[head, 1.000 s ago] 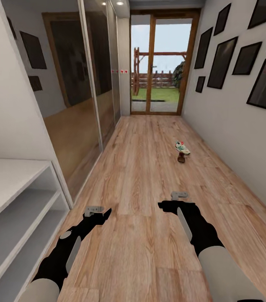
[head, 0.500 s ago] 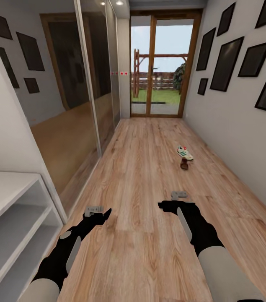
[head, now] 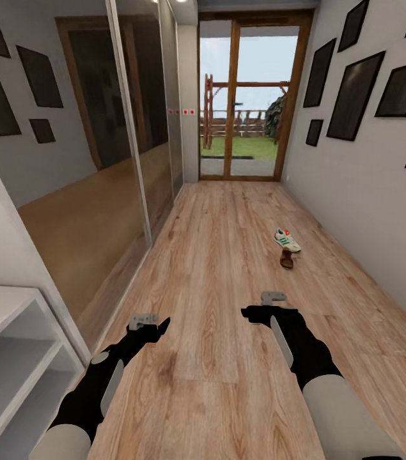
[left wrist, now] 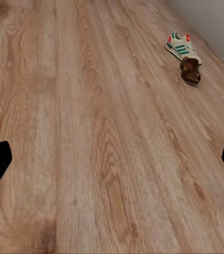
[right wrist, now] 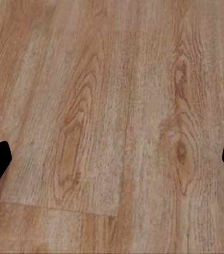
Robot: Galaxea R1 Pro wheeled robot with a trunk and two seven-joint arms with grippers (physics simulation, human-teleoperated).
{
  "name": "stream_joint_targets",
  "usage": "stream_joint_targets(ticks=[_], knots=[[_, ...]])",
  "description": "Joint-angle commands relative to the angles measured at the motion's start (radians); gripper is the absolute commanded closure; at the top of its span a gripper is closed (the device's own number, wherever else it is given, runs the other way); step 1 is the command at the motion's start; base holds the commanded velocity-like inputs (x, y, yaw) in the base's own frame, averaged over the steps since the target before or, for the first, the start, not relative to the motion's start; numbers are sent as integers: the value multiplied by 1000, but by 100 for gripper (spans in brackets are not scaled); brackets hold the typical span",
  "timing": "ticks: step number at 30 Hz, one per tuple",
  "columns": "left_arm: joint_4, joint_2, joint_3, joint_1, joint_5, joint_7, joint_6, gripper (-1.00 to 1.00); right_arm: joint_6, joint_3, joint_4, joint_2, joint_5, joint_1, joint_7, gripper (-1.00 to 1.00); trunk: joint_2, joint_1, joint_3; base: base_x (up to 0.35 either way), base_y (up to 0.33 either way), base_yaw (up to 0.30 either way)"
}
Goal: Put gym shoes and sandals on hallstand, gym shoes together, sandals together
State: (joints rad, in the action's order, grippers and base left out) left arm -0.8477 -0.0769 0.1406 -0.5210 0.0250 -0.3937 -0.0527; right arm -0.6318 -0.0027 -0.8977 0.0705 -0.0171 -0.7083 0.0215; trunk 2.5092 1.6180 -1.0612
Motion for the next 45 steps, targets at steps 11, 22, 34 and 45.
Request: stream_joint_targets(ticks=[11,22,34,45], knots=[[-1,-1,5,-1,3,-8,-6,-100,-5,0,-1,0,-1,0,2,-100,0,0,-1,348,0,0],[-1,-1,5,-1,3,-8,-6,-100,-5,0,-1,0,-1,0,2,-100,0,0,-1,348,0,-15],[-1,-1,5,-1,3,-8,-6,-100,-5,0,-1,0,1,0,2,-100,0,0,0,348,0,-129],[23,-1,4,-1,1,-8,-6,-100,-5,0,-1,0,3,0,2,-100,0,0,0,348,0,-2]])
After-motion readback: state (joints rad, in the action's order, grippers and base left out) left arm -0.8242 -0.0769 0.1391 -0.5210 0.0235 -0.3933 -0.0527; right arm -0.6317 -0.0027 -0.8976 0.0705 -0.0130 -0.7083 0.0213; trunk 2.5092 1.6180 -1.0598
